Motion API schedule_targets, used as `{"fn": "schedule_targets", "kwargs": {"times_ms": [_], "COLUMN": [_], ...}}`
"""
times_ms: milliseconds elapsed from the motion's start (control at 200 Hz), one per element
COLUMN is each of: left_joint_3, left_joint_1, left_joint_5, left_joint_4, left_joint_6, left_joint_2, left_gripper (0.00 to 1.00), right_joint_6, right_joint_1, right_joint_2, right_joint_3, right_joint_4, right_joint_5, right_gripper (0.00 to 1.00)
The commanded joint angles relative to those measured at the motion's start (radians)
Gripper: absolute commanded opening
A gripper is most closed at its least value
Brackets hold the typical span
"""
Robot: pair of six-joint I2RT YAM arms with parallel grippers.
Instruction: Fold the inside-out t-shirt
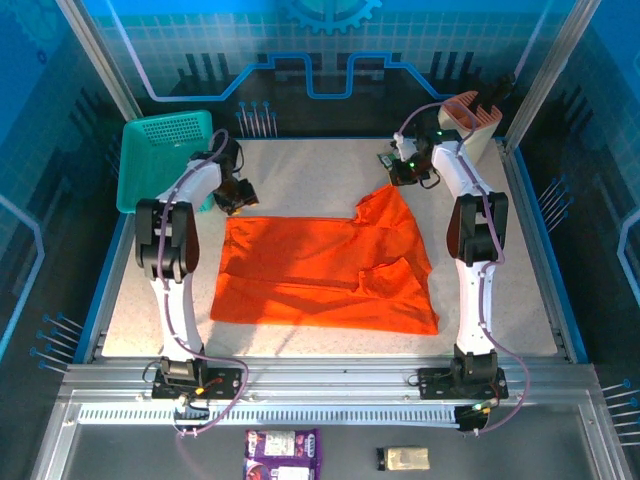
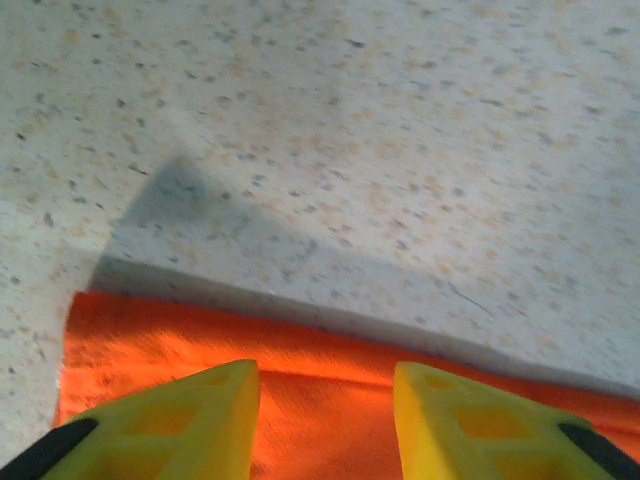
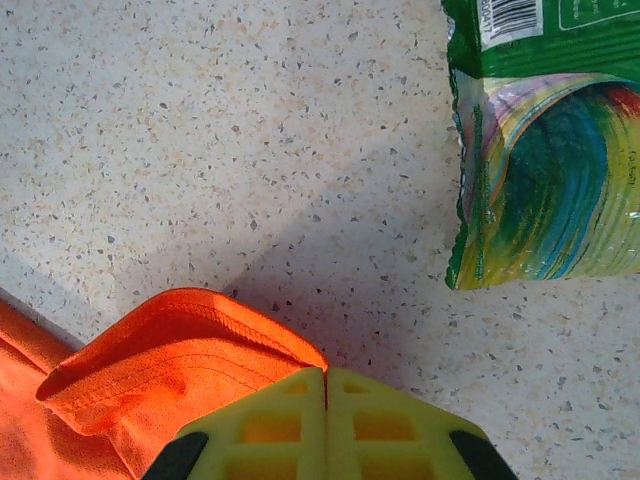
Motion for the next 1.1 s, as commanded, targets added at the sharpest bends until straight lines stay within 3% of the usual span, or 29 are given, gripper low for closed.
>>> {"fn": "schedule_targets", "kwargs": {"times_ms": [0, 215, 335, 445, 700, 936, 1096], "left_joint_3": [0.022, 0.06, 0.069, 0.054, 0.056, 0.06, 0.069], "left_joint_1": [0.018, 0.037, 0.04, 0.043, 0.034, 0.034, 0.034], "left_joint_5": [-0.164, -0.322, -0.301, -0.206, -0.223, -0.194, -0.2], "left_joint_4": [-0.029, -0.117, -0.143, -0.135, -0.123, -0.089, -0.101], "left_joint_6": [-0.027, 0.001, 0.011, 0.008, 0.001, 0.002, 0.001], "left_joint_2": [0.022, 0.033, 0.041, 0.055, 0.091, 0.113, 0.121], "left_gripper": [0.43, 0.46, 0.46, 0.36, 0.36, 0.23, 0.3], "right_joint_6": [0.003, 0.003, 0.005, 0.006, 0.006, 0.007, 0.005], "right_joint_1": [-0.017, -0.022, -0.022, -0.022, -0.022, -0.021, -0.021], "right_joint_2": [-0.05, -0.084, -0.084, -0.086, -0.083, -0.08, -0.08], "right_joint_3": [-0.014, -0.026, -0.025, -0.024, -0.012, -0.008, -0.006], "right_joint_4": [-0.011, -0.01, -0.011, -0.012, -0.015, -0.017, -0.018], "right_joint_5": [-0.019, -0.022, -0.023, -0.021, -0.02, -0.025, -0.023], "right_gripper": [0.0, 0.0, 0.0, 0.0, 0.0, 0.0, 0.0]}}
